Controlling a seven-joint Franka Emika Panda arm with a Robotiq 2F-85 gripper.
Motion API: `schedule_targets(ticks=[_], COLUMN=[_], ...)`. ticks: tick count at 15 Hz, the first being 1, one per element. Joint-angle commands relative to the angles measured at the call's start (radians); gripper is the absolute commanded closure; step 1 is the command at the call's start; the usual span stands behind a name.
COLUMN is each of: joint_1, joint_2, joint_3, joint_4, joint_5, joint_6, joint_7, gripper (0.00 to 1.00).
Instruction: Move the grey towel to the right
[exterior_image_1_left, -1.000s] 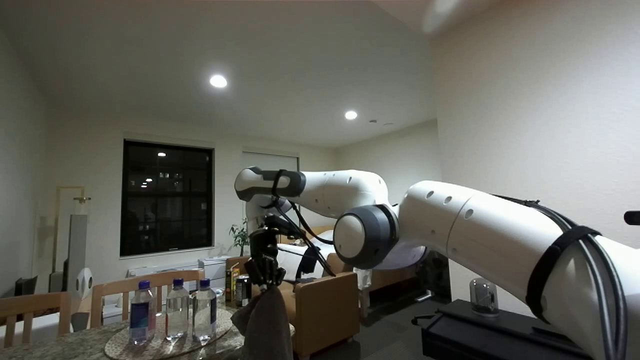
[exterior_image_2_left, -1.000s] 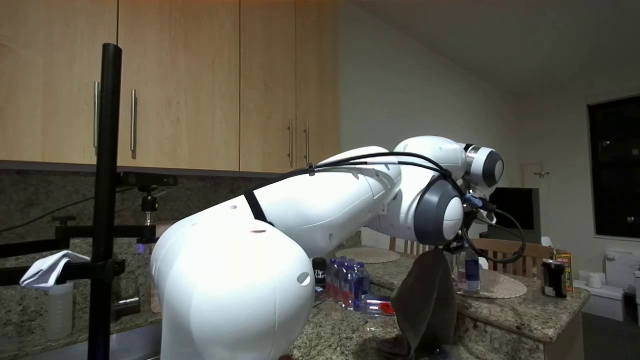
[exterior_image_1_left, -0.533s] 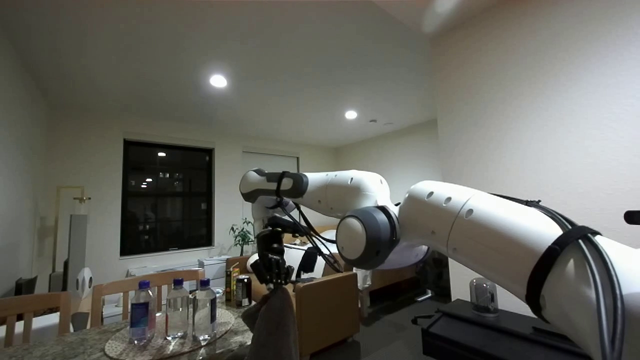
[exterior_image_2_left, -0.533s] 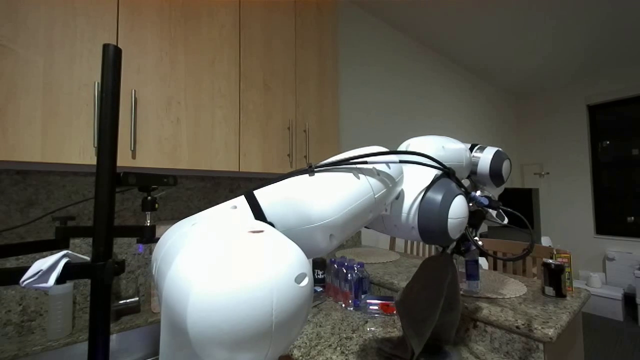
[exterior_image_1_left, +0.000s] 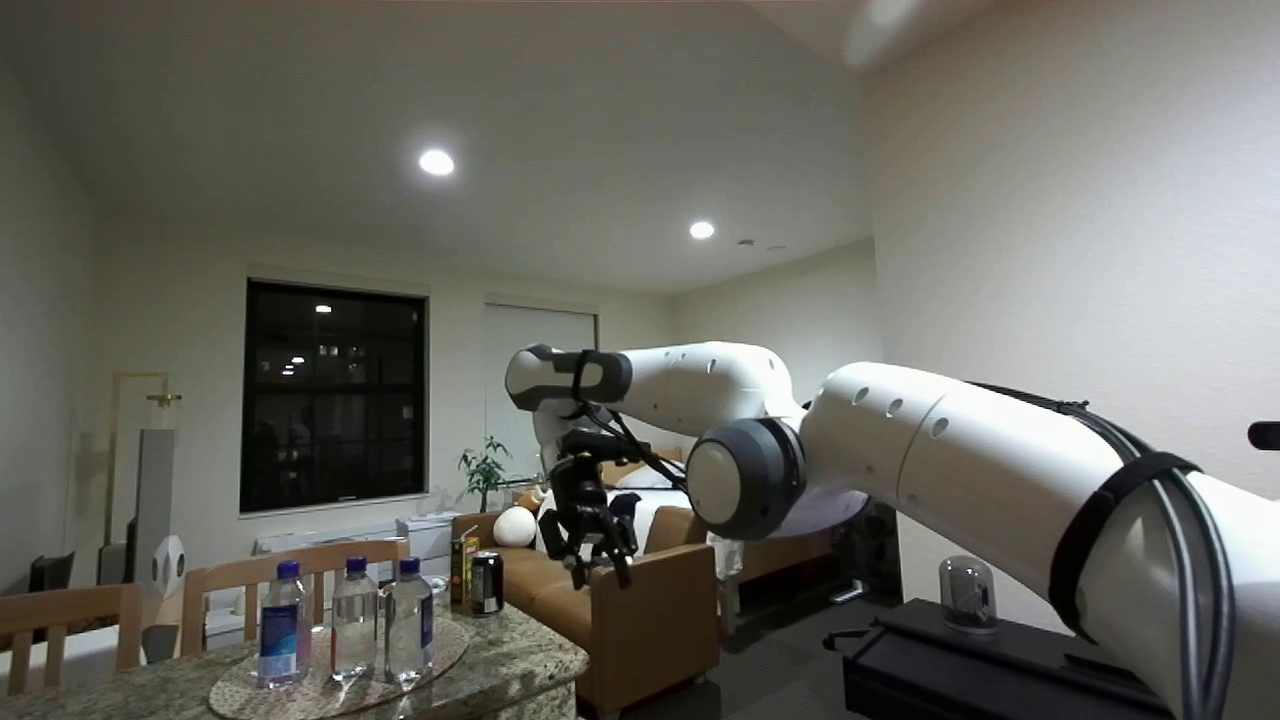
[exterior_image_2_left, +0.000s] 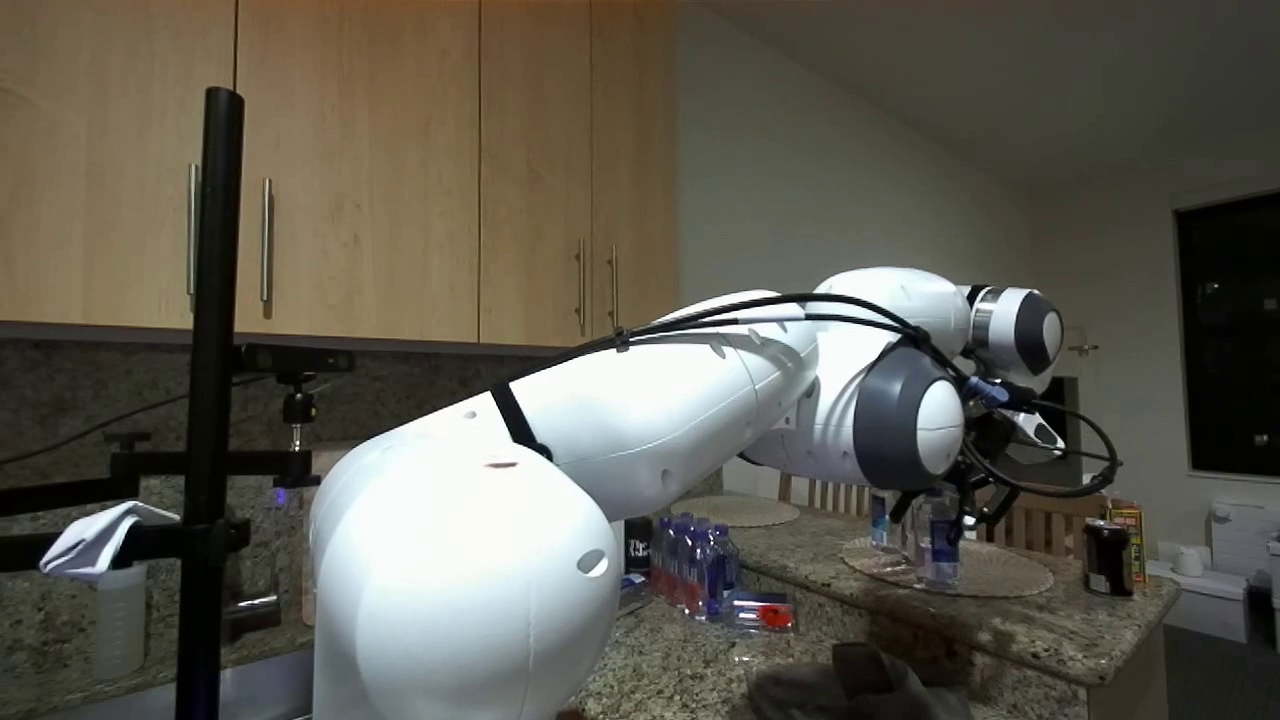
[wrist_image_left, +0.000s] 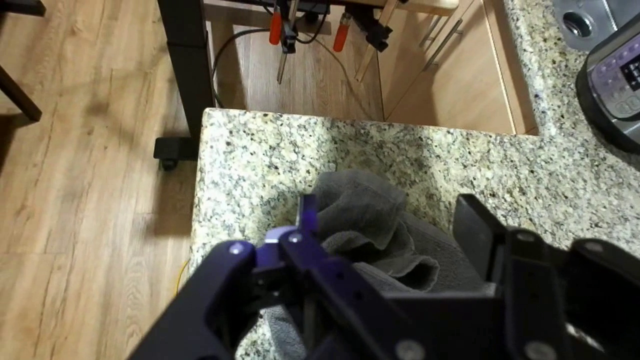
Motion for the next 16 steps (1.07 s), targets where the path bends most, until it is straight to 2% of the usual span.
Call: schedule_targets(ticks=[1,5,6,16], joint_1=[-0.011,-0.019,-0.025,-0.003], joint_2=[-0.011,-0.021,-0.045,-0.179], joint_3=[-0.022,-0.049,-0.041,-0.107], joint_4=[0.0,0.001,-0.018,0.006], joint_5=[-0.01,-0.01,-0.032,-0.19], joint_6=[-0.035,-0.02,0.0,0.037], joint_7=[0.015,0.001,-0.005,-0.027], gripper=[0.01,0.0,0.0,0.0])
